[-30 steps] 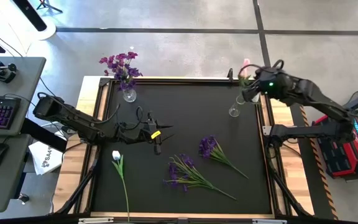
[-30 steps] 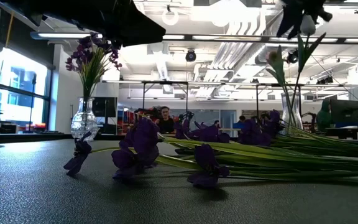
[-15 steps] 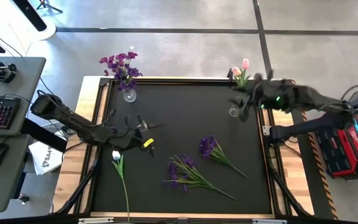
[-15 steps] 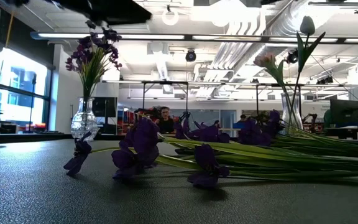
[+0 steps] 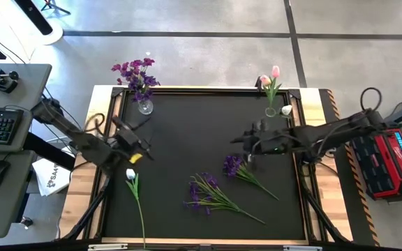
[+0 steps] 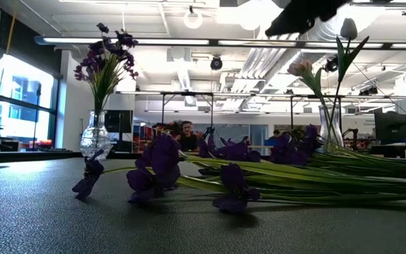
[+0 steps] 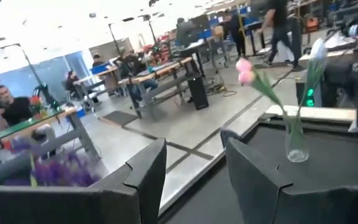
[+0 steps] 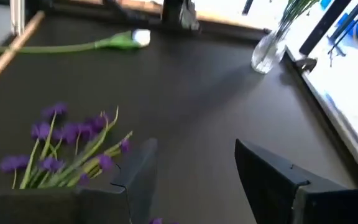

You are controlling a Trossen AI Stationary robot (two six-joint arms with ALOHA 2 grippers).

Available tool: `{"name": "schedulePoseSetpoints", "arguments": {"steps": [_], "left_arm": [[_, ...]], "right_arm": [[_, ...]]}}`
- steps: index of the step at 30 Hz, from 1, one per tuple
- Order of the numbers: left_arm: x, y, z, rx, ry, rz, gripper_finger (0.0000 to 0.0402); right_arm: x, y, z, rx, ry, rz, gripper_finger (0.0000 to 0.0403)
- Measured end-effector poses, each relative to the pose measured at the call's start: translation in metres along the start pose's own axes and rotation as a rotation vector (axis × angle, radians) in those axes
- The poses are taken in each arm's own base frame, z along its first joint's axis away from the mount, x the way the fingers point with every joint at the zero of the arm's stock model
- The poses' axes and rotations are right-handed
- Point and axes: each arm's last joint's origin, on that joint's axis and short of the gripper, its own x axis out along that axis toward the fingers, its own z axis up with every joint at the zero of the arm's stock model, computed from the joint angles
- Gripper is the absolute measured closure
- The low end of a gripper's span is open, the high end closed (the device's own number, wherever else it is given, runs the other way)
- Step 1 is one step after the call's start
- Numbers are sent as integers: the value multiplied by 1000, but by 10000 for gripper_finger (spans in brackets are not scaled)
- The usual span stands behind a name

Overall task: Sort flowers into vase by color
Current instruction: Put the top purple flowers into the left transparent vase

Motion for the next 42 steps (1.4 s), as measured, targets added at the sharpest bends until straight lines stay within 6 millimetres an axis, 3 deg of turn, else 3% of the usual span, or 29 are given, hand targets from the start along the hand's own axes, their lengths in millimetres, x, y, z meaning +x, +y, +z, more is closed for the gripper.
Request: {"name": "schedulePoseSetpoints", "arguments": {"steps": [4, 11, 14, 20, 24, 28, 34, 38, 42], "left_arm": [[-6, 6, 21, 32, -15, -27, 245], [-31, 2, 22, -88, -40, -148, 245], [-51, 2, 22, -124, -42, -187, 245], [-80, 4, 20, -214, -52, -303, 245], [-88, -11, 4, -190, -61, -475, 245], [-84, -35, -17, -156, 26, -641, 245], [-63, -64, -36, -85, 95, -565, 245], [-42, -71, -40, -83, 149, -557, 245], [-21, -72, -41, -104, 201, -570, 245]], "right_arm": [[19, 8, -8, -1, 77, 9, 204], [42, 19, -27, -31, 231, 123, 204], [37, 22, -29, 37, 337, 90, 204], [7, 40, -27, 195, 574, 48, 204], [-3, 58, -41, 309, 684, 88, 204], [-6, 68, -58, 414, 793, 129, 193], [2, 70, -90, 432, 807, 76, 138], [9, 71, -122, 443, 817, 75, 121], [15, 71, -139, 457, 748, 66, 134]]}}
